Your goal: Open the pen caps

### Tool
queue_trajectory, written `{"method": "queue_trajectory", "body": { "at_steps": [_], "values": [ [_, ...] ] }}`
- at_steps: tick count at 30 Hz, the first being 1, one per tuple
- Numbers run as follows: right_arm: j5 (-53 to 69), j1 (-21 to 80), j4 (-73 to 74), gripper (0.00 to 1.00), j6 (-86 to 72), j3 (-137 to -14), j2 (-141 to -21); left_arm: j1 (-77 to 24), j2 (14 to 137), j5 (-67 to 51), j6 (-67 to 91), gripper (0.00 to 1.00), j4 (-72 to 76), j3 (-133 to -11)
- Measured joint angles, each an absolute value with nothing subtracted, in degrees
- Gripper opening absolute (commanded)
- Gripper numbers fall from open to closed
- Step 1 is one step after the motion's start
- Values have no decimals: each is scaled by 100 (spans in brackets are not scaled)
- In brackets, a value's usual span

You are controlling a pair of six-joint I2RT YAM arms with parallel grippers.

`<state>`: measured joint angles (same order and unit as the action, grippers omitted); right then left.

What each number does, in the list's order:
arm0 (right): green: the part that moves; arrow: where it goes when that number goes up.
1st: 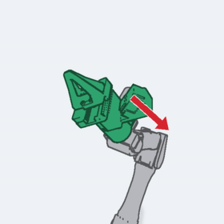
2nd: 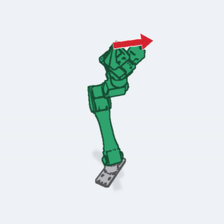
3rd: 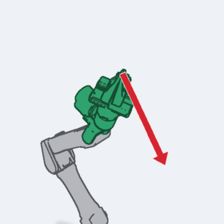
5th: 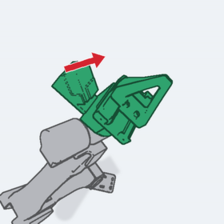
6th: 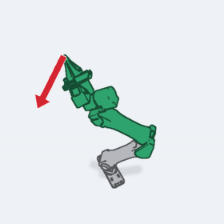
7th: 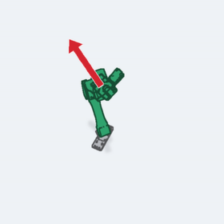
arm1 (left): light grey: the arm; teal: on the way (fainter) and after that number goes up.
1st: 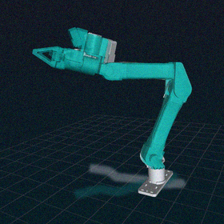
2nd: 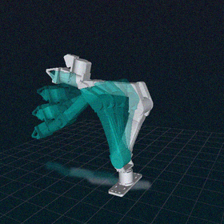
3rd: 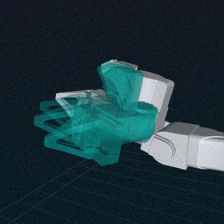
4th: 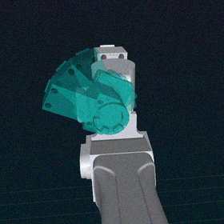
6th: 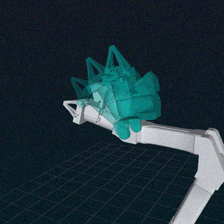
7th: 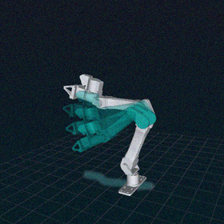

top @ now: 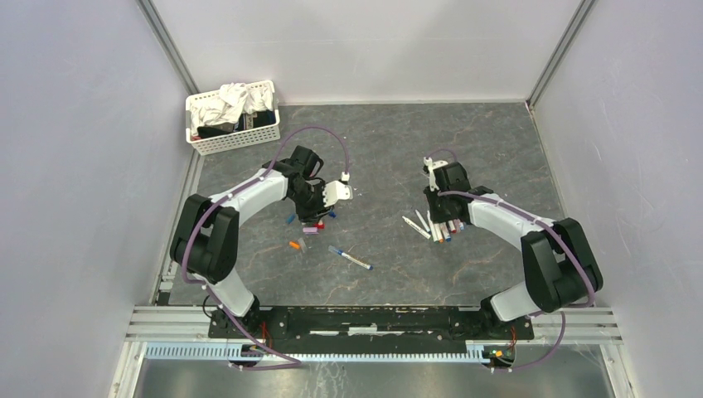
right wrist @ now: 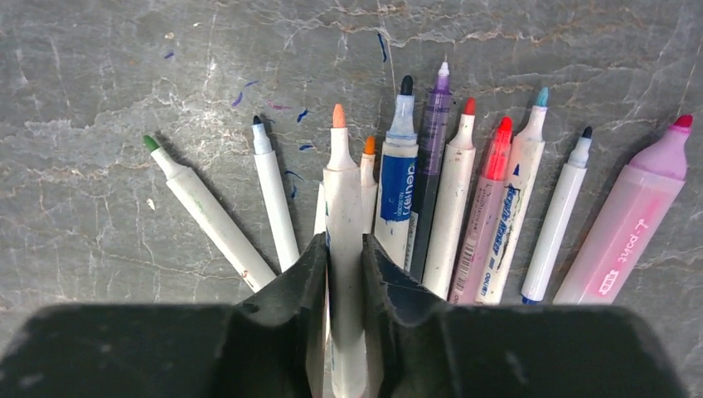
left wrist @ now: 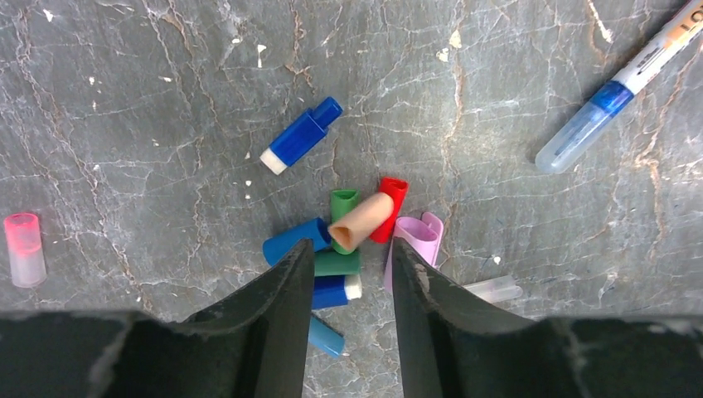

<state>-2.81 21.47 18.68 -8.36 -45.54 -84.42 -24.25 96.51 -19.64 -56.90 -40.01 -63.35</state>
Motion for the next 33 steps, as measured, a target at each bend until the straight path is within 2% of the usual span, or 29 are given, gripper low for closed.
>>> {"method": "queue_trajectory", "body": {
  "at_steps": [2, 4, 5, 6, 11, 12, 17, 21, 23, 29, 33],
  "values": [
    [-336, 2147, 1855, 37, -856, -4539, -8479, -2425, 9651, -1986, -5596, 60, -4101, -6379],
    [-357, 2147, 1848, 39, -854, -4536, -8493, -2425, 9649, -2021, -5496, 62, -4241, -6519],
    [-362, 2147, 1841, 39, -860, -4536, -8493, -2425, 9636, -2049, -5463, 70, -4287, -6604],
    [-370, 2147, 1826, 40, -864, -4534, -8493, -2425, 9609, -2082, -5428, 85, -4313, -6674],
    [-370, 2147, 1802, 40, -871, -4528, -8482, -2425, 9244, -2261, -5190, 92, -4508, -6984],
    [-370, 2147, 1804, 40, -873, -4528, -8464, -2425, 9161, -2283, -5157, 99, -4574, -7081],
    [-303, 2156, 1802, 40, -897, -4528, -8298, -2425, 8836, -2303, -4921, 100, -4869, -7625],
    [-301, 2471, 1785, 51, -895, -4508, -8014, -2416, 8567, -2255, -4768, 100, -4971, -7850],
    [-270, 2893, 1730, 56, -869, -4508, -7856, -2379, 8405, -2233, -4611, 100, -4936, -7861],
    [-99, 4506, 1374, 59, -755, -4508, -7697, -2121, 7856, -1857, -3894, 100, -4469, -7843],
    [-14, 5330, 1164, 55, -711, -4556, -8049, -1782, 7334, -1723, -3570, 100, -4010, -7684]
  ]
}}
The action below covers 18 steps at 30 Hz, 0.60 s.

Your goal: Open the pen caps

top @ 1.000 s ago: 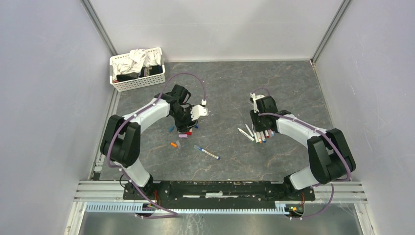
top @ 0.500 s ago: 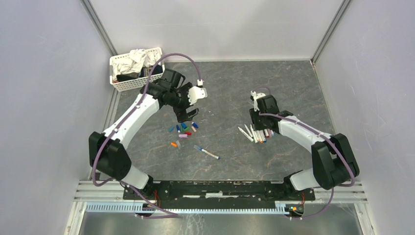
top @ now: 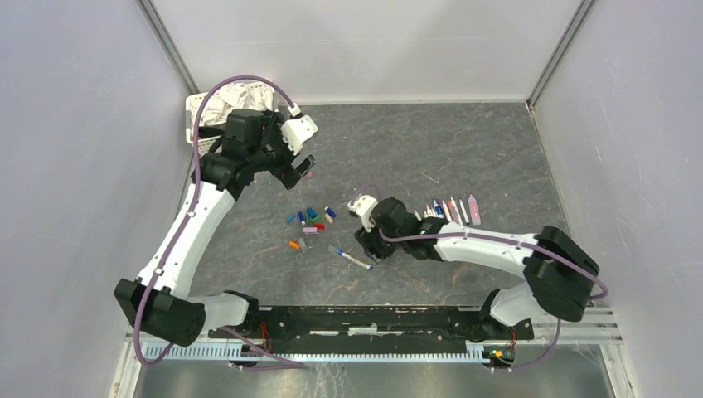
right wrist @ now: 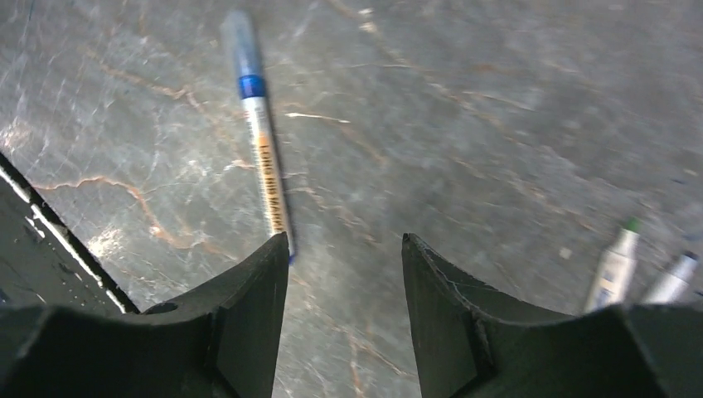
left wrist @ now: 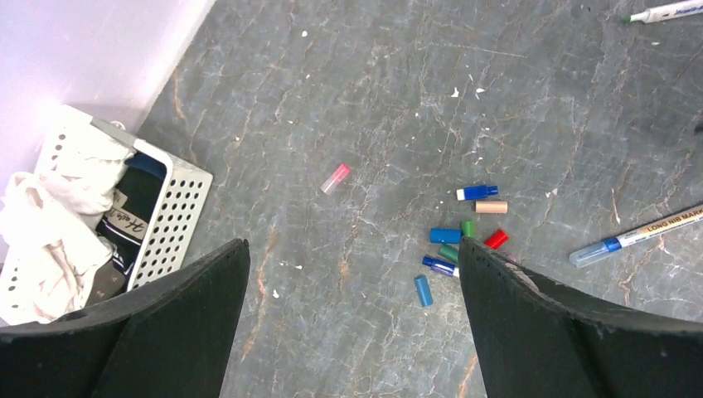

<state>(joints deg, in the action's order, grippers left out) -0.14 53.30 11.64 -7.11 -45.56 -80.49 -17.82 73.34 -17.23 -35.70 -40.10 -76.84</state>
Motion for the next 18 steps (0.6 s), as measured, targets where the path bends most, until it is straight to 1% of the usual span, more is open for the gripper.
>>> {"method": "queue_trajectory", "body": {
  "at_steps": [2, 7, 10, 14, 16, 18],
  "values": [
    [-12, 5592, 1100, 48, -679, -4641, -8361, -1776, 7212, -1704, -3557, 100, -4023, -7653],
    [-14, 5946, 1037, 43, -611, -4845, -9039, -1778, 7308, -1730, -3557, 100, -4125, -7603],
    [-19, 6038, 991, 40, -591, -4895, -9279, -1758, 7323, -1997, -3548, 100, -4254, -7498],
    [-19, 6075, 956, 32, -580, -4897, -9421, -1747, 7323, -2449, -3463, 100, -4372, -7491],
    [-23, 6077, 923, 24, -569, -4895, -9432, -1747, 7323, -2617, -3448, 100, -4412, -7491],
    [-27, 6077, 862, 5, -569, -4884, -9437, -1747, 7323, -2781, -3450, 100, -4456, -7491]
  ]
}}
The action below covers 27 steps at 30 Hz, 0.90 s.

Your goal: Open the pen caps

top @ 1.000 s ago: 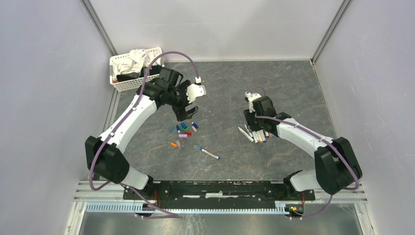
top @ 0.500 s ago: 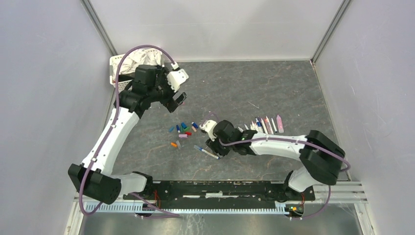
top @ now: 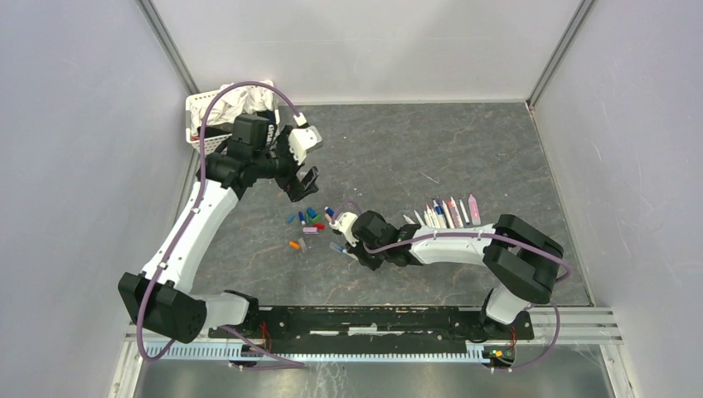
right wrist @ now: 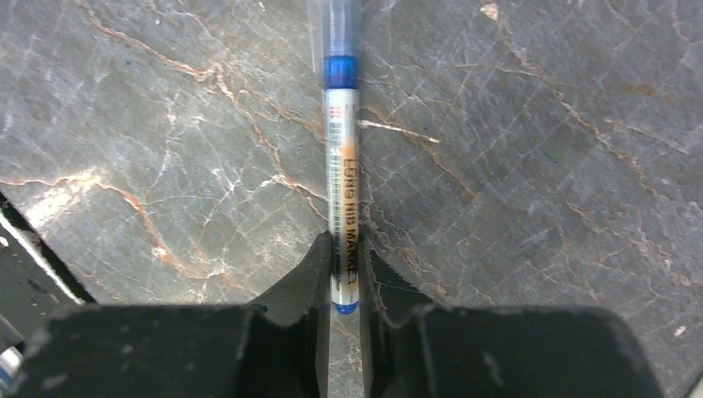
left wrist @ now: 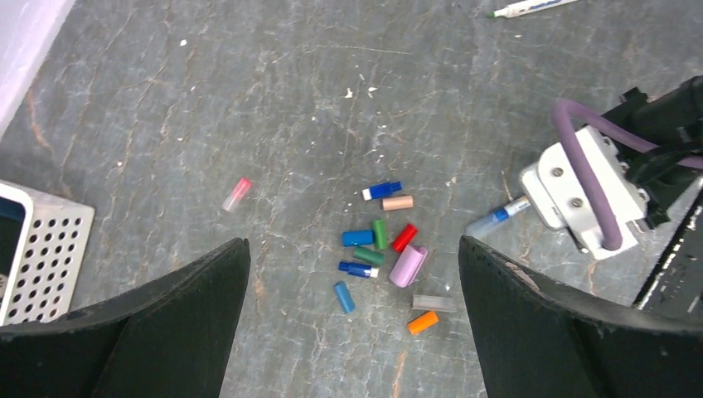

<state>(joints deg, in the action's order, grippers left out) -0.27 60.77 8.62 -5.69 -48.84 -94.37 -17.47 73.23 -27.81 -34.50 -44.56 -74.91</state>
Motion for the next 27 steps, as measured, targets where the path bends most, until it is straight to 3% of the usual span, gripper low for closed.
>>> {"method": "queue_trajectory", "body": {
  "at_steps": [1, 10, 18, 27],
  "values": [
    [-30, 6077, 816, 0, -567, -4860, -9437, -1747, 7323, -2869, -3450, 100, -4466, -7491],
    [73, 5933, 644, 0, -596, -4499, -9089, -1739, 6925, -4023, -4425, 95, -4746, -6455],
    [2552, 4619, 755, 0, -952, -4477, -8525, -2053, 6930, -4091, -6152, 93, -5465, -5990],
    [4856, 4536, 947, 0, -1334, -5092, -8952, -2873, 7006, -3404, -7258, 83, -5747, -5979]
  ]
}}
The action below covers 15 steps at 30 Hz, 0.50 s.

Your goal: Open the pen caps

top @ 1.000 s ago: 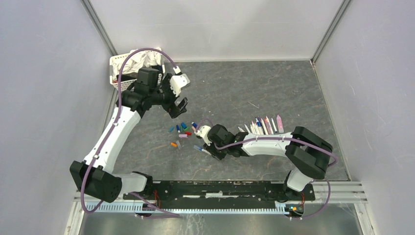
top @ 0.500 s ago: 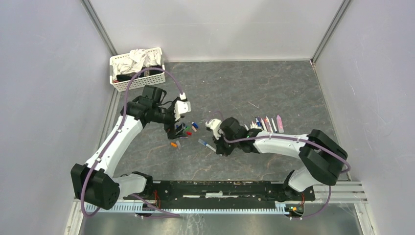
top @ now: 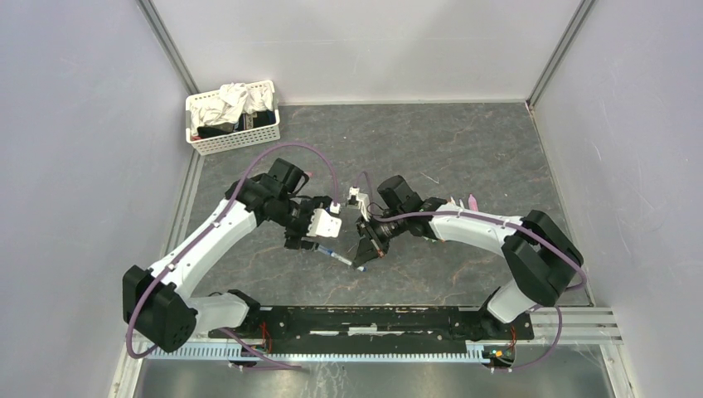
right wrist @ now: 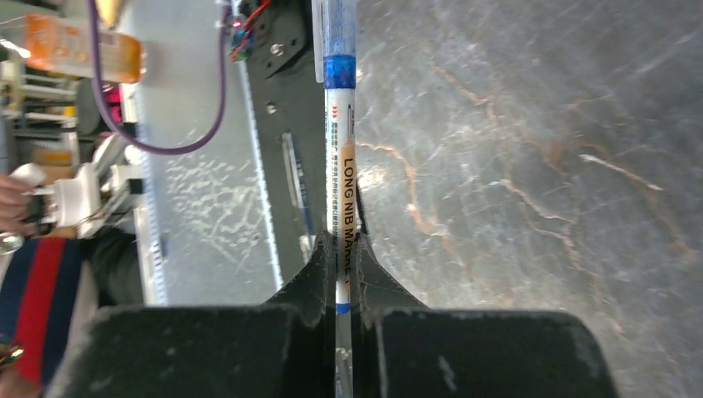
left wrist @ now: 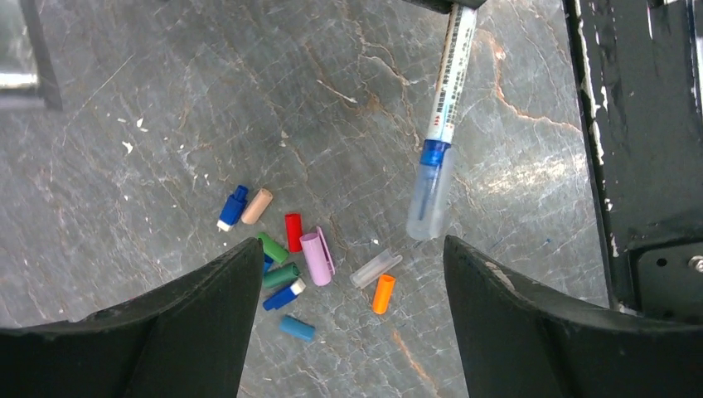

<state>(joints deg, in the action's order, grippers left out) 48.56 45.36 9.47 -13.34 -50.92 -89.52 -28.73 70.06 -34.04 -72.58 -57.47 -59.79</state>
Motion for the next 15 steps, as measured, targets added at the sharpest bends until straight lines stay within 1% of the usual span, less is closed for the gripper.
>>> {"method": "queue_trajectory", "body": {
  "at_steps": [7, 15],
  "values": [
    [5572, 4530, 834, 0, -1686, -5100, -9218, -3179, 7078, -3083, -7695, 76, -5924, -5935],
    [5839, 4480, 427, 0, -2318, -5076, -9288, -3326, 7076, -2985, -7841, 70, -6187, -5675]
  ]
}}
